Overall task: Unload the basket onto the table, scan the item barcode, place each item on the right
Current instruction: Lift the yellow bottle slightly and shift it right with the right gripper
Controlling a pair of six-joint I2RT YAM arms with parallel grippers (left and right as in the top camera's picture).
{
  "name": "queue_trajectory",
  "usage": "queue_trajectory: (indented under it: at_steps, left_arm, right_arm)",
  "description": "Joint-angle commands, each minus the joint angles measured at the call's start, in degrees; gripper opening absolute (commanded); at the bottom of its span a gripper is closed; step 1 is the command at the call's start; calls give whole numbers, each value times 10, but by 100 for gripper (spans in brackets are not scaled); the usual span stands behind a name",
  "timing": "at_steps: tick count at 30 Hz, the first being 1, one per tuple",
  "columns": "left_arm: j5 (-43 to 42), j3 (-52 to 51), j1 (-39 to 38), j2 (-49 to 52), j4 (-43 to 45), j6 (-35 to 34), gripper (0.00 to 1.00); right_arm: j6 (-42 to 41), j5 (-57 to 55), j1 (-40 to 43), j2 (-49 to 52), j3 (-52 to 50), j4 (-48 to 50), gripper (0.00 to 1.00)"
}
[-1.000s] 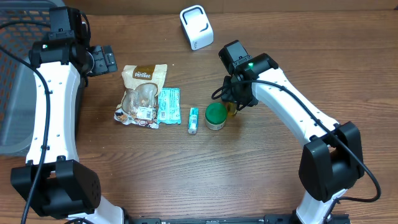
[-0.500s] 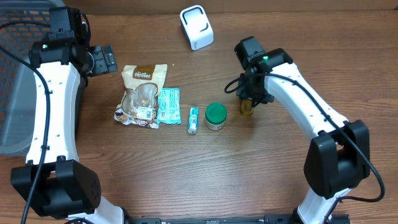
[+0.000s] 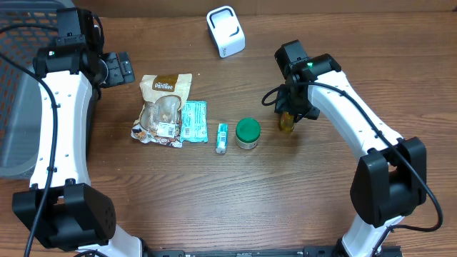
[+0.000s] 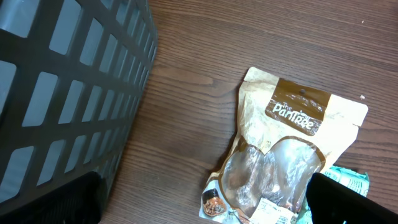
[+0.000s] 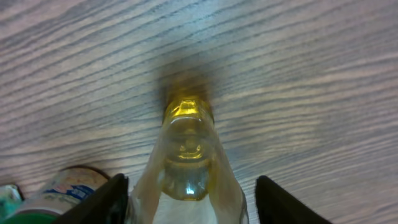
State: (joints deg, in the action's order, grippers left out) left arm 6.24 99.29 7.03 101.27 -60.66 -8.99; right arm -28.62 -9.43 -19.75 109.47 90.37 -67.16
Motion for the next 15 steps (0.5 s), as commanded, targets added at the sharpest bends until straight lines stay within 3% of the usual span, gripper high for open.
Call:
queue_trajectory:
  at_steps: [1, 6, 9, 15]
  left_arm:
    - [8, 9, 5, -1, 0, 2, 100]
    - [8, 9, 5, -1, 0, 2, 100]
    - [8, 9, 5, -1, 0, 2, 100]
    - [8, 9, 5, -1, 0, 2, 100]
  right_arm:
    - [0, -9, 3, 0, 12, -3, 66]
    - [0, -9, 3, 0, 12, -7, 79]
    - [0, -9, 3, 0, 12, -7, 98]
    - [0, -8, 3, 0, 12, -7, 100]
